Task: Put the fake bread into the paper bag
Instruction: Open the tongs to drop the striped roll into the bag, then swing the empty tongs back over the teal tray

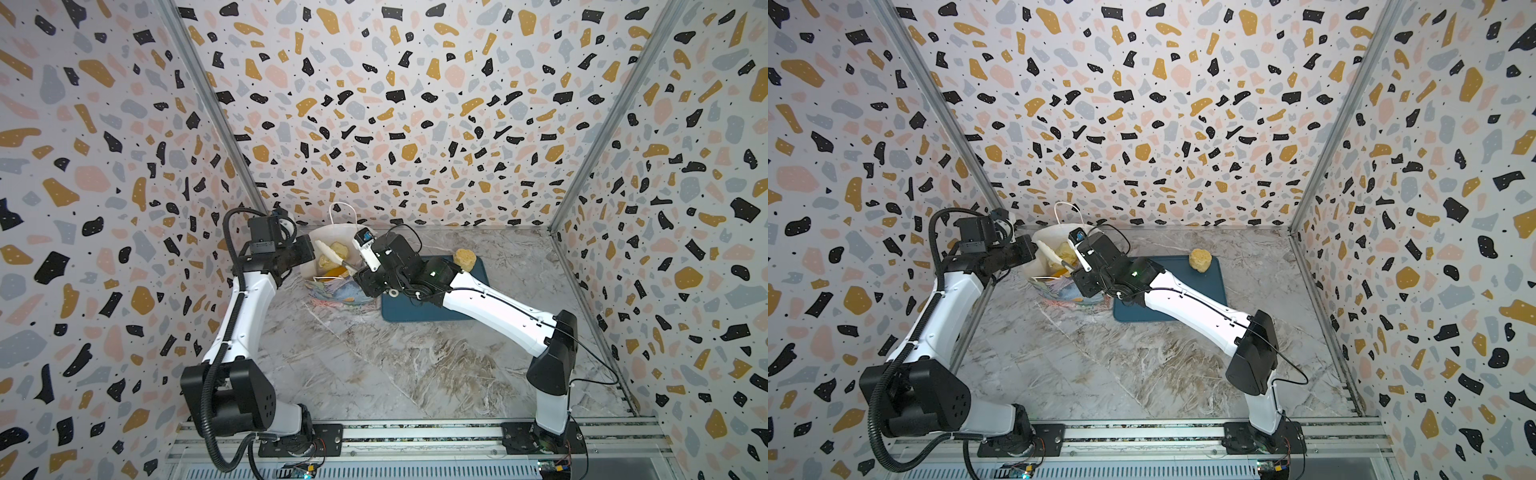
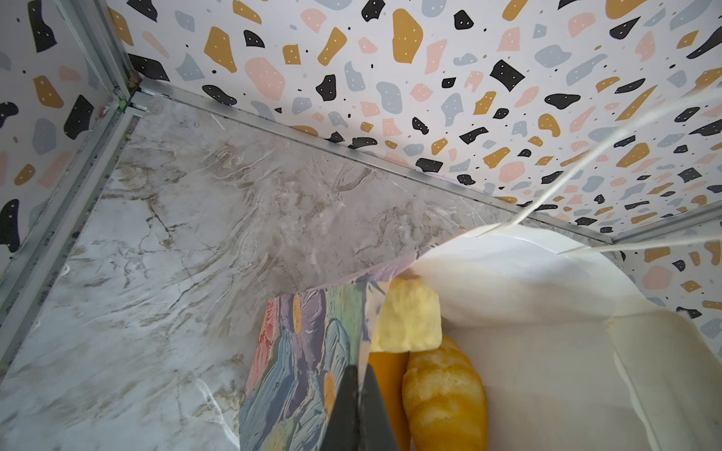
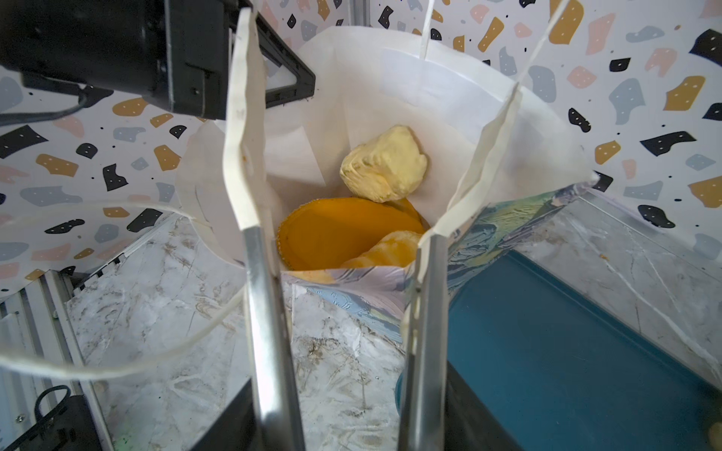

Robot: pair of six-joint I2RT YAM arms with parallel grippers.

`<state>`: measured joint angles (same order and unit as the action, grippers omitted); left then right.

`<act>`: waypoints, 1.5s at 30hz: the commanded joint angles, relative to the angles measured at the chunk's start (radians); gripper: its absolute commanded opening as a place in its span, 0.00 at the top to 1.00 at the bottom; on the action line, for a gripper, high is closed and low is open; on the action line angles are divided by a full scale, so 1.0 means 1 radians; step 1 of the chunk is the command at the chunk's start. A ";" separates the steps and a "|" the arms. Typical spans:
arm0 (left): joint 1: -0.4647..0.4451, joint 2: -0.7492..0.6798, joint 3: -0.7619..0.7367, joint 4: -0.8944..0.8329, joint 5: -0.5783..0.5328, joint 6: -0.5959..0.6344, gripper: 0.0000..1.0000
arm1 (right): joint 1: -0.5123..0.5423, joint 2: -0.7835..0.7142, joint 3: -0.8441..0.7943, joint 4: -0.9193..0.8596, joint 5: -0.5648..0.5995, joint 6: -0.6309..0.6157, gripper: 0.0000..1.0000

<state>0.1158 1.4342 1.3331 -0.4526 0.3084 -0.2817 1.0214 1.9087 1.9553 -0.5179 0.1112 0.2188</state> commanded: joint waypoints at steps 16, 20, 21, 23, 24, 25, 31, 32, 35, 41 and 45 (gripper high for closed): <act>-0.004 -0.040 -0.016 0.043 0.014 -0.009 1.00 | 0.005 -0.367 -0.300 0.094 0.153 0.061 0.38; -0.004 -0.037 -0.017 0.046 0.021 -0.011 1.00 | 0.003 -0.459 -0.407 0.098 0.213 0.082 0.37; -0.004 -0.036 -0.018 0.048 0.026 -0.014 1.00 | 0.002 -0.478 -0.427 0.100 0.224 0.085 0.37; -0.004 -0.038 -0.019 0.052 0.029 -0.014 1.00 | -0.006 -0.519 -0.470 0.096 0.244 0.098 0.37; -0.004 -0.038 -0.019 0.052 0.028 -0.015 1.00 | -0.009 -0.537 -0.490 0.096 0.248 0.104 0.37; -0.004 -0.038 -0.019 0.052 0.030 -0.016 1.00 | -0.014 -0.556 -0.509 0.098 0.253 0.111 0.37; -0.004 -0.036 -0.023 0.058 0.034 -0.020 1.00 | -0.055 -0.648 -0.611 0.102 0.253 0.138 0.37; -0.004 -0.036 -0.022 0.057 0.035 -0.021 1.00 | -0.064 -0.662 -0.626 0.102 0.249 0.143 0.37; -0.004 -0.037 -0.023 0.058 0.037 -0.020 1.00 | -0.086 -0.690 -0.663 0.104 0.243 0.153 0.37; -0.004 -0.037 -0.027 0.064 0.037 -0.024 1.00 | -0.122 -0.745 -0.738 0.111 0.244 0.172 0.38; -0.004 -0.046 -0.030 0.064 0.027 -0.021 1.00 | -0.150 -0.778 -0.787 0.133 0.231 0.176 0.38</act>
<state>0.1158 1.4242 1.3174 -0.4397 0.3172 -0.3008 0.8879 1.1748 1.1751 -0.4362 0.3332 0.3775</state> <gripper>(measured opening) 0.046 0.617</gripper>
